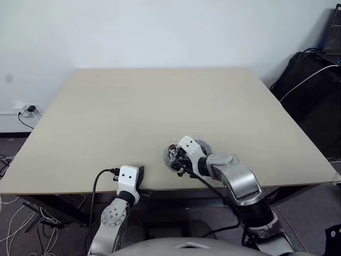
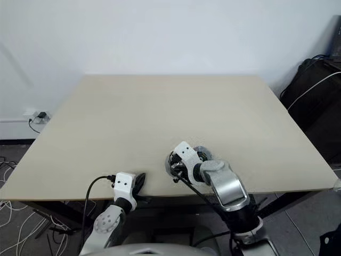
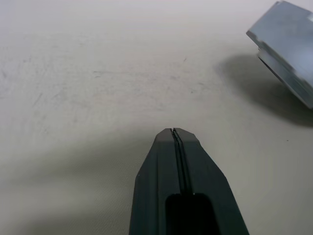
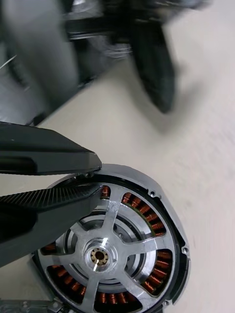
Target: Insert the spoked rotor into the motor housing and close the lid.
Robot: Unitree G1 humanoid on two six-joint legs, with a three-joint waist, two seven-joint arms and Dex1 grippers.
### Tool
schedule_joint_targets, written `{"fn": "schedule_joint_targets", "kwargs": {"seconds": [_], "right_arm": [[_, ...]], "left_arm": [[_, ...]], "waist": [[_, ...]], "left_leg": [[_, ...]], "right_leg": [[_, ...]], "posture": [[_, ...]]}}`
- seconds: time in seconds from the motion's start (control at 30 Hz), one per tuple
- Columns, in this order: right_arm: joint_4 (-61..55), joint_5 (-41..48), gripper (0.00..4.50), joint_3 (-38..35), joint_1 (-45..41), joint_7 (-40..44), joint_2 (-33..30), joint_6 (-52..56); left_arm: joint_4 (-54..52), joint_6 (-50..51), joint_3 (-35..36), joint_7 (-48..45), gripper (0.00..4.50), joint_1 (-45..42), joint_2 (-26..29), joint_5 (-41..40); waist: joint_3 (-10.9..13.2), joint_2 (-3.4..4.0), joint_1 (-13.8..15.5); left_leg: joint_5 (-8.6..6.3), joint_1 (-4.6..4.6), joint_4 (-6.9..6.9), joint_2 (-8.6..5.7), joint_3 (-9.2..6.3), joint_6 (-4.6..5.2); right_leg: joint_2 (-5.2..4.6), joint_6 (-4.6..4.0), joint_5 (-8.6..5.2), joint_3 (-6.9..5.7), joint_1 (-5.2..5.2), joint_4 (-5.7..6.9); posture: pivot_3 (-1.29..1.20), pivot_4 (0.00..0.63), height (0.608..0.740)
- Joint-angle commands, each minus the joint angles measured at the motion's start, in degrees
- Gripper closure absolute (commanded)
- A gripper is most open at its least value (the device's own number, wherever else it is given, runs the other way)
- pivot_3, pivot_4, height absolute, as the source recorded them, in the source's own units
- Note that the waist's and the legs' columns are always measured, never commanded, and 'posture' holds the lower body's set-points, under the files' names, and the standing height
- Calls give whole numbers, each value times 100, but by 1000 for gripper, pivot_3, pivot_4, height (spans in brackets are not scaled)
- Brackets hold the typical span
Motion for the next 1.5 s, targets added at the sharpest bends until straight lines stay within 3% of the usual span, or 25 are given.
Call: {"fn": "schedule_joint_targets", "kwargs": {"seconds": [0.03,0.47,0.77,1.0,1.3,1.4,1.5], "right_arm": [[-41,181,4381,-230,-294,-509,242,159],[1594,617,4383,-407,-786,-1712,1057,-603],[2281,1069,1444,-566,-1076,-1996,1735,-1012],[1721,2017,1444,-781,-1022,-1562,1989,-1339],[812,2443,4343,-921,-742,-1755,1911,-2729],[635,2435,4470,-1051,-675,-2040,1877,-3084],[619,1831,4470,-1189,-677,-2832,1778,-3878]], "left_arm": [[-32,-76,-30,-24,4500,-66,-18,-26],[-24,-110,37,20,4500,-27,-46,-41],[-68,-80,50,34,4500,-20,-30,-25],[-80,-91,64,36,4500,21,-5,-32],[-105,-68,31,-5,4500,18,2,-40],[-117,-51,24,-27,4500,14,13,-42],[-122,-37,18,-55,4500,8,33,-41]], "waist": [[0,1,-7],[0,2,-89],[0,4,-131],[2,5,-131],[2,6,-131],[3,6,-130],[3,7,-131]], "left_leg": [[0,-1,0,0,0,0],[0,-2,0,-2,0,0],[1,-1,-2,0,-2,0],[0,-2,-2,1,-3,0],[0,-3,-3,0,-4,0],[0,-3,-3,0,-4,0],[0,-3,-3,1,-3,0]], "right_leg": [[0,0,0,0,-1,-1],[1,2,1,1,1,-1],[2,4,2,2,2,0],[1,4,1,1,0,-1],[2,5,1,0,0,-2],[2,5,1,0,0,-2],[2,5,1,1,-1,-2]], "posture": [[0,0,740],[0,0,740],[0,0,740],[0,0,740],[0,0,740],[0,0,740],[0,0,740]]}}
